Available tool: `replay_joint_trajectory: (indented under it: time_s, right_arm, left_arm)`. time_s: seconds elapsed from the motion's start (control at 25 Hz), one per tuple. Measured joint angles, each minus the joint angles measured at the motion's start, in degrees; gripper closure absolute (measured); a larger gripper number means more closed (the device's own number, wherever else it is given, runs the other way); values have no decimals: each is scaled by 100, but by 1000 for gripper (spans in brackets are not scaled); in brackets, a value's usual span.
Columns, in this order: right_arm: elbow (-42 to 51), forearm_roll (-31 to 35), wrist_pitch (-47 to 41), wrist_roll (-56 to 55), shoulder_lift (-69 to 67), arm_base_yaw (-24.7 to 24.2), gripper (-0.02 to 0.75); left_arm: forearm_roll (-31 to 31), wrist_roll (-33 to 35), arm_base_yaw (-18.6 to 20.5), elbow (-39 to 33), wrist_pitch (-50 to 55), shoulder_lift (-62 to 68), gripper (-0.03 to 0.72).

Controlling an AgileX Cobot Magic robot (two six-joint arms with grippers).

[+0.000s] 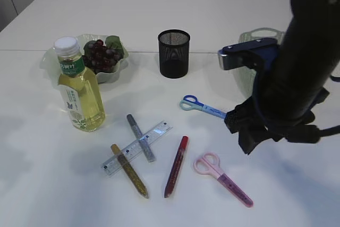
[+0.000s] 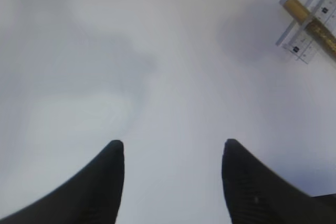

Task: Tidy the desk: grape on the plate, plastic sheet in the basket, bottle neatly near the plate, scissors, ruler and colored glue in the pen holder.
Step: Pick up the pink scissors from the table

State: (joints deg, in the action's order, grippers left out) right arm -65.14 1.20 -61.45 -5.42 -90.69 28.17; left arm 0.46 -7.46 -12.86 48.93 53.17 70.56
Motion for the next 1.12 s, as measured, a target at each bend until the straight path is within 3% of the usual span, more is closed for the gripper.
replay_joint_trajectory:
  time_s: [0.24,1.12]
  right_arm:
    - [-372,-32,142,132,-806,23,262]
    - [-606,-60,802,823,-2090,223,262]
  left_arm:
    - [-339,0,55,0,-35,150,257]
    - [-348,0,55,0,-80,150,257]
